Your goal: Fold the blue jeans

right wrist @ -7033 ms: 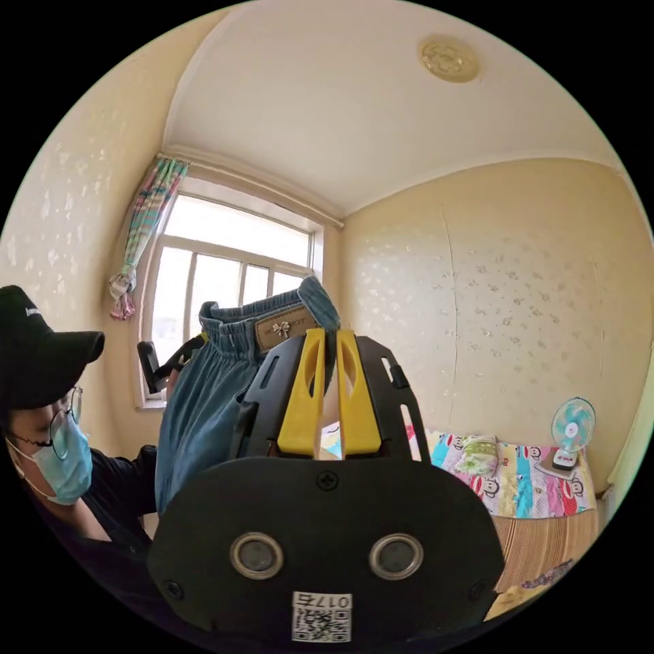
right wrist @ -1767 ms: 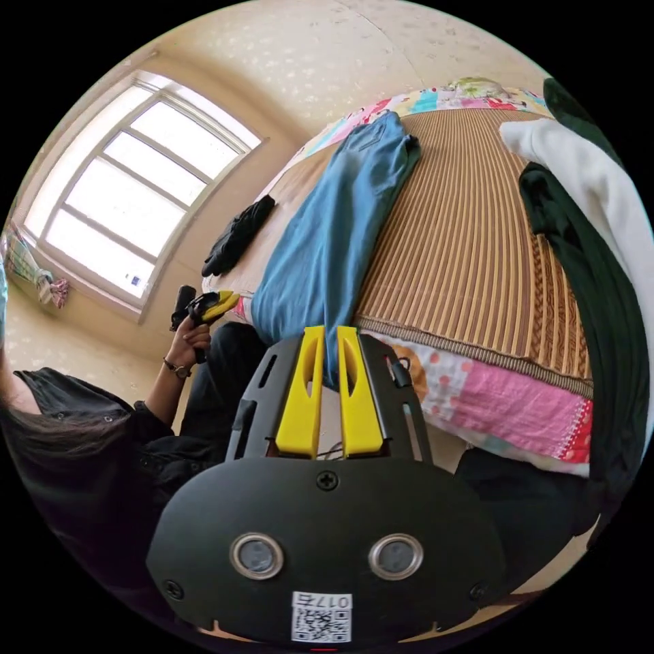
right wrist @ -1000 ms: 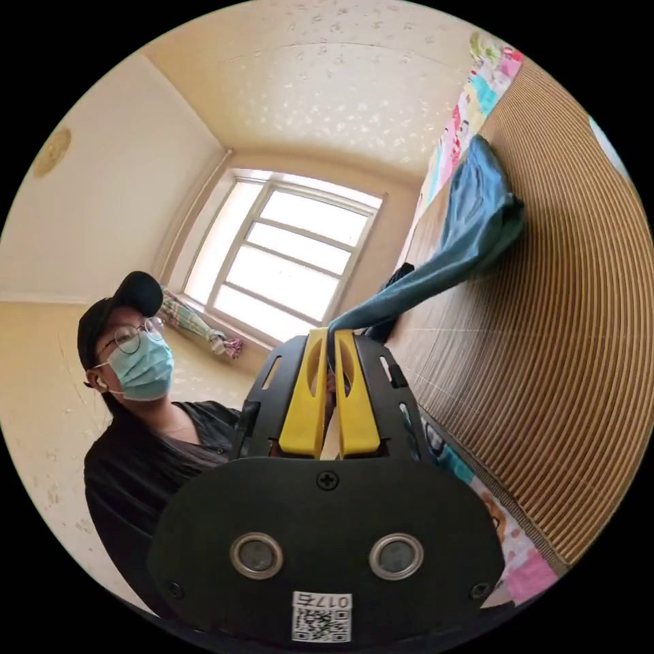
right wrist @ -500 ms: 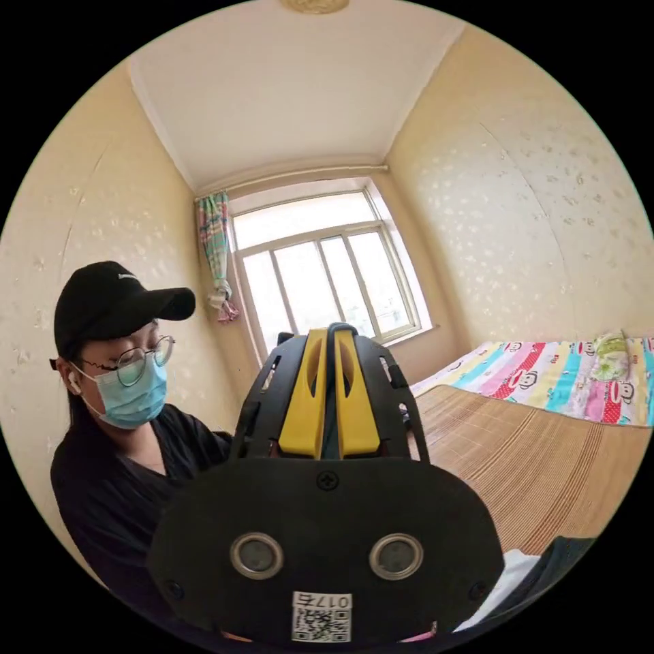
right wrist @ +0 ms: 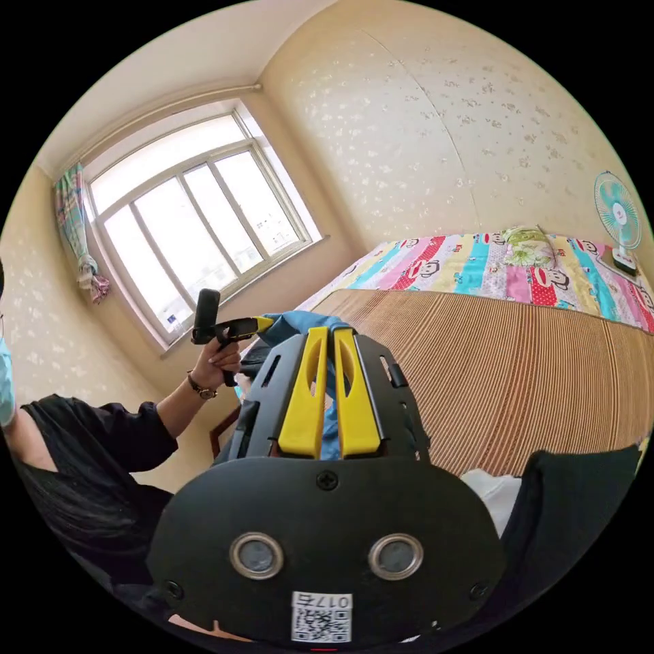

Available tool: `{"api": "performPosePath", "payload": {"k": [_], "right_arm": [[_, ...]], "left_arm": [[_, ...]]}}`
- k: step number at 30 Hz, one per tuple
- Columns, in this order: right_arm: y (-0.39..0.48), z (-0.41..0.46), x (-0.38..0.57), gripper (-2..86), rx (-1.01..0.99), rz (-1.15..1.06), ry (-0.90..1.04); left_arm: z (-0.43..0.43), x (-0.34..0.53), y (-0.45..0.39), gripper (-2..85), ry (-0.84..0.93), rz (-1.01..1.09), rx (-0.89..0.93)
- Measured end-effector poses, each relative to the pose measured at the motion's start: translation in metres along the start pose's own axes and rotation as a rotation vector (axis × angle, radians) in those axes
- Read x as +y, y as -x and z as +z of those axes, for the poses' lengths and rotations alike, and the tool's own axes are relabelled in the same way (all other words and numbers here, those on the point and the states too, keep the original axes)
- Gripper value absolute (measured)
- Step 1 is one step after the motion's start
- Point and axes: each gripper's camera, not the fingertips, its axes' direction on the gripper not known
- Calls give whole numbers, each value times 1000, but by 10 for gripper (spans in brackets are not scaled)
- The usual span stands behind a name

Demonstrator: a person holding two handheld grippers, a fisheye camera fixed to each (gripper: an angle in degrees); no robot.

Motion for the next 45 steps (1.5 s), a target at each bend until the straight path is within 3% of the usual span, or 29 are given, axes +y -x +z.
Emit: {"api": "performPosePath", "payload": {"k": [4,8,10,14,18,20,22,27,34,38,42,45], "right_arm": [[3,15,139,26,-116,107,159],[-2,18,262,48,-106,346,314],[-15,13,290,86,-92,499,289],[-63,23,297,168,-365,746,97],[-89,95,268,161,-585,887,205],[-85,111,257,134,-520,906,263],[-76,107,252,100,-437,896,270],[-19,21,230,53,-624,639,54],[33,-87,136,43,-521,195,-37],[25,-166,74,40,-593,11,-192],[44,-264,42,43,-319,-136,-281],[16,-308,58,51,-200,-39,-345]], "left_arm": [[10,145,30,50,73,-204,100],[-21,242,42,137,62,-421,0],[-34,251,52,143,38,-466,-41],[-10,226,100,171,105,-528,29],[64,204,132,156,347,-656,156],[73,202,129,119,365,-675,88],[67,207,125,94,321,-686,59],[26,204,55,72,203,-577,433],[4,111,-58,77,172,-258,427],[22,31,-125,77,87,-27,509],[76,-29,-192,78,56,123,518],[148,-44,-215,81,92,151,501]]}}
